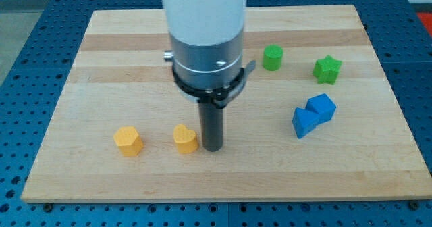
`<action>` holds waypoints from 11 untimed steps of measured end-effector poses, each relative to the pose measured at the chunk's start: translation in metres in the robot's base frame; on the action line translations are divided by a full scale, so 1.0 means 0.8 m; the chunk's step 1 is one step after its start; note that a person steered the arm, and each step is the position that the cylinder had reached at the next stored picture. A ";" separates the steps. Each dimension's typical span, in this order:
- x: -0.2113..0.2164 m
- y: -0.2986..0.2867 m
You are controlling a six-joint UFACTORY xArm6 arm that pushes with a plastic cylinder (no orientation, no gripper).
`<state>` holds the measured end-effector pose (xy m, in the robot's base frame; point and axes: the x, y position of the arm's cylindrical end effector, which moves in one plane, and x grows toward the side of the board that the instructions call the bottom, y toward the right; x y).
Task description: Push the yellow heart into the yellow hexagon
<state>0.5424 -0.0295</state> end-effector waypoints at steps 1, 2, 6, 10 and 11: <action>0.011 -0.026; 0.028 -0.056; 0.077 -0.044; -0.025 -0.088; -0.027 -0.121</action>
